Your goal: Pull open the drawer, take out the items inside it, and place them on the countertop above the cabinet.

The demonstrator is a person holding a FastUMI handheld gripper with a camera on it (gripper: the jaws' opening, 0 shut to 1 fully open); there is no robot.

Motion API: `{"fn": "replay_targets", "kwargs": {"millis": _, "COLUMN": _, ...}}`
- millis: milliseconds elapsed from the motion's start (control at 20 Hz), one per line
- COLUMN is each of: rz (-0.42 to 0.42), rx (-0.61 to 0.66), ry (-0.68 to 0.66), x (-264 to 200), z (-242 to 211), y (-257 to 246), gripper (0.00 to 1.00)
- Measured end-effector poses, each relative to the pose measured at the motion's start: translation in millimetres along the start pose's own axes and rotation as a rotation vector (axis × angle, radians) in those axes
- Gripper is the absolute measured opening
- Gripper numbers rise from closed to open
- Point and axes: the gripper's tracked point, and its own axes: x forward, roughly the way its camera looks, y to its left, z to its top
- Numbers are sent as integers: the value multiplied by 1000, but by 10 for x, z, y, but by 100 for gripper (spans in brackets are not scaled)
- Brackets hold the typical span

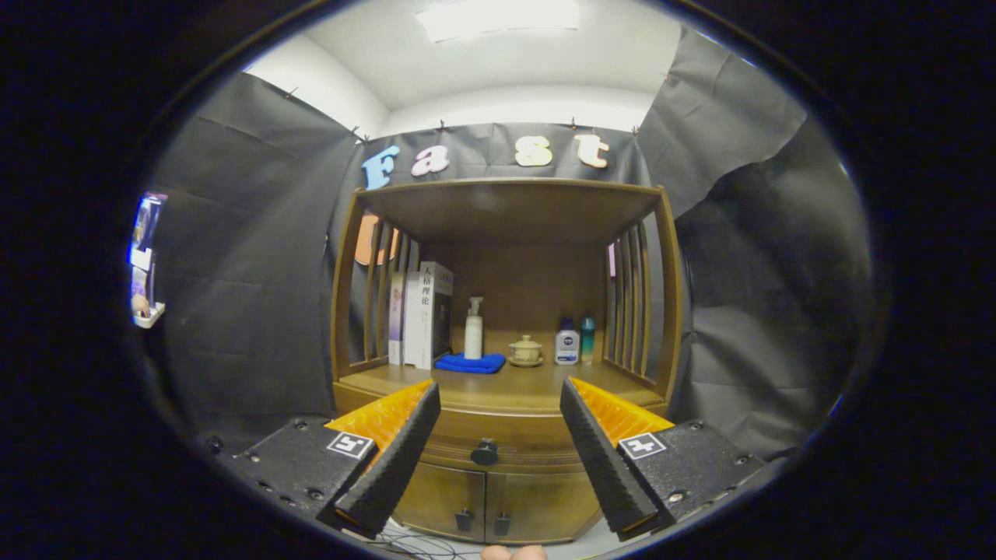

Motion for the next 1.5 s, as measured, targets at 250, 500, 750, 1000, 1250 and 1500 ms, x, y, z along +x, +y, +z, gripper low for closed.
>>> {"fn": "replay_targets", "kwargs": {"millis": 250, "rz": 28, "rx": 14, "ry": 16, "x": 9, "z": -67, "y": 8, "gripper": 100}}
{"fn": "replay_targets", "kwargs": {"millis": 500, "rz": 51, "rx": 8, "ry": 67, "x": 240, "z": -373, "y": 106, "gripper": 100}}
{"fn": "replay_targets", "kwargs": {"millis": 750, "rz": 25, "rx": -54, "ry": 131, "x": 690, "z": -880, "y": 135, "gripper": 100}}
{"fn": "replay_targets", "kwargs": {"millis": 1000, "rz": 10, "rx": -44, "ry": 190, "x": 1011, "z": -1312, "y": 210, "gripper": 99}}
{"fn": "replay_targets", "kwargs": {"millis": 1250, "rz": -24, "rx": -61, "ry": 240, "x": 1269, "z": -1640, "y": 148, "gripper": 98}}
{"fn": "replay_targets", "kwargs": {"millis": 1500, "rz": -45, "rx": -53, "ry": 276, "x": 1422, "z": -1874, "y": 104, "gripper": 96}}
